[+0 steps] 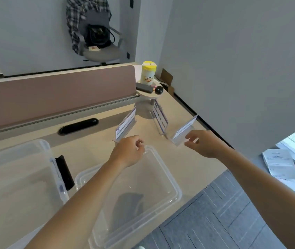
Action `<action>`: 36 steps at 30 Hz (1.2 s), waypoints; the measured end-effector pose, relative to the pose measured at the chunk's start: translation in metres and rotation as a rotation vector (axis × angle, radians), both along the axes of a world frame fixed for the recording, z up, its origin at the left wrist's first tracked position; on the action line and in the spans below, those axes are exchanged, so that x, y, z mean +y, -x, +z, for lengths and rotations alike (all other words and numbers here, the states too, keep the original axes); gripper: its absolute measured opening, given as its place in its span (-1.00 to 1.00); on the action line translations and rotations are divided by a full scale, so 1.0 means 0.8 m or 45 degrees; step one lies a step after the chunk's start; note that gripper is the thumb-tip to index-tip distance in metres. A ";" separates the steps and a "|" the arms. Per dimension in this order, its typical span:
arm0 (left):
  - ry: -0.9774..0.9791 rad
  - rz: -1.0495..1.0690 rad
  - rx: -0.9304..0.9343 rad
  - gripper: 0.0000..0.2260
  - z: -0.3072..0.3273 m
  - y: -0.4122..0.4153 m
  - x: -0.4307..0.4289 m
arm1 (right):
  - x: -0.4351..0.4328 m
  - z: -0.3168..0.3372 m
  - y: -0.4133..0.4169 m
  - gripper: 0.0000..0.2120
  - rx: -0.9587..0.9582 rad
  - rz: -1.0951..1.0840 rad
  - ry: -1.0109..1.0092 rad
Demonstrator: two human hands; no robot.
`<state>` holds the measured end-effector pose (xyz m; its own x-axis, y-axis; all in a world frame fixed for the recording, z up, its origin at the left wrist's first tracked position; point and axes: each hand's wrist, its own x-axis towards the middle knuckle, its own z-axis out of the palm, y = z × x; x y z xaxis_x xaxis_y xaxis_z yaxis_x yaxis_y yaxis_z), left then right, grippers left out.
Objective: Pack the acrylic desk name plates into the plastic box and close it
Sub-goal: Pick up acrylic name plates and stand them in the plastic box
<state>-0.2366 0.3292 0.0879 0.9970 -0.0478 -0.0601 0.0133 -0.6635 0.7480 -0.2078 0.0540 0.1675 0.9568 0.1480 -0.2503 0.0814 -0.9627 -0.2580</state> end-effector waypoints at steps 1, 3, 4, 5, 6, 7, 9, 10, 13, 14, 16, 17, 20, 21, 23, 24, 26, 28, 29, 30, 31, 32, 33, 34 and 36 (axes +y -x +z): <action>0.012 -0.018 -0.005 -0.78 -0.002 -0.010 -0.012 | -0.010 0.003 -0.006 -0.67 -0.005 -0.020 0.021; 0.025 -0.050 0.009 -0.74 -0.003 -0.025 -0.035 | -0.033 0.007 -0.021 -0.66 -0.016 -0.065 0.034; 0.035 -0.066 0.025 -0.72 -0.003 -0.032 -0.046 | -0.044 0.007 -0.028 -0.66 -0.021 -0.082 0.037; 0.045 -0.081 0.039 -0.70 -0.002 -0.040 -0.056 | -0.057 0.006 -0.038 -0.66 -0.027 -0.095 0.039; 0.048 -0.092 0.049 -0.69 0.000 -0.049 -0.067 | -0.070 0.004 -0.048 -0.65 -0.036 -0.102 0.041; 0.046 -0.097 0.052 -0.69 0.002 -0.059 -0.078 | -0.082 0.002 -0.059 -0.65 -0.047 -0.109 0.034; 0.050 -0.087 0.062 -0.71 0.003 -0.081 -0.103 | -0.108 -0.004 -0.082 -0.66 -0.073 -0.129 -0.018; 0.057 -0.073 0.070 -0.73 0.002 -0.094 -0.117 | -0.121 -0.008 -0.094 -0.65 -0.078 -0.144 -0.058; 0.071 -0.028 0.103 -0.78 -0.008 -0.134 -0.161 | -0.164 -0.027 -0.133 -0.55 -0.038 -0.210 -0.177; 0.065 -0.009 0.119 -0.78 -0.014 -0.148 -0.177 | -0.180 -0.034 -0.148 -0.50 -0.010 -0.240 -0.229; 0.042 0.029 0.176 -0.74 -0.024 -0.174 -0.207 | -0.209 -0.050 -0.178 -0.43 0.058 -0.320 -0.379; 0.026 0.046 0.199 -0.72 -0.029 -0.183 -0.217 | -0.219 -0.058 -0.191 -0.42 0.096 -0.364 -0.448; -0.019 0.104 0.256 -0.70 -0.044 -0.204 -0.249 | -0.243 -0.079 -0.225 -0.41 0.200 -0.420 -0.533; -0.040 0.129 0.276 -0.70 -0.050 -0.212 -0.263 | -0.252 -0.085 -0.240 -0.40 0.241 -0.434 -0.537; -0.106 0.172 0.330 -0.67 -0.062 -0.226 -0.285 | -0.263 -0.102 -0.270 -0.35 0.339 -0.494 -0.529; -0.140 0.179 0.357 -0.65 -0.069 -0.230 -0.294 | -0.265 -0.110 -0.283 -0.31 0.388 -0.528 -0.525; -0.207 0.182 0.387 -0.60 -0.084 -0.241 -0.312 | -0.266 -0.127 -0.308 -0.21 0.447 -0.601 -0.525; -0.289 0.190 0.377 -0.55 -0.094 -0.253 -0.325 | -0.266 -0.141 -0.328 -0.15 0.481 -0.623 -0.518; -0.335 0.205 0.366 -0.53 -0.098 -0.258 -0.328 | -0.265 -0.146 -0.336 -0.16 0.504 -0.620 -0.529; -0.374 0.230 0.365 -0.51 -0.101 -0.263 -0.330 | -0.264 -0.151 -0.344 -0.17 0.546 -0.620 -0.550; -0.406 0.255 0.374 -0.52 -0.104 -0.267 -0.330 | -0.263 -0.158 -0.351 -0.18 0.592 -0.625 -0.579; -0.430 0.270 0.392 -0.57 -0.106 -0.270 -0.329 | -0.262 -0.163 -0.358 -0.18 0.642 -0.638 -0.614; -0.446 0.278 0.407 -0.64 -0.110 -0.274 -0.327 | -0.260 -0.170 -0.365 -0.19 0.679 -0.641 -0.655; -0.450 0.291 0.419 -0.73 -0.113 -0.277 -0.324 | -0.258 -0.177 -0.371 -0.20 0.710 -0.635 -0.699; -0.429 0.356 0.427 -0.86 -0.118 -0.283 -0.317 | -0.253 -0.196 -0.385 -0.23 0.753 -0.602 -0.779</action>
<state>-0.0103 0.0757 -0.0065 0.8926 0.2931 -0.3426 0.4244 -0.8027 0.4190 0.1002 -0.1481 0.0107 0.6954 0.0448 -0.7172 -0.5828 -0.5488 -0.5994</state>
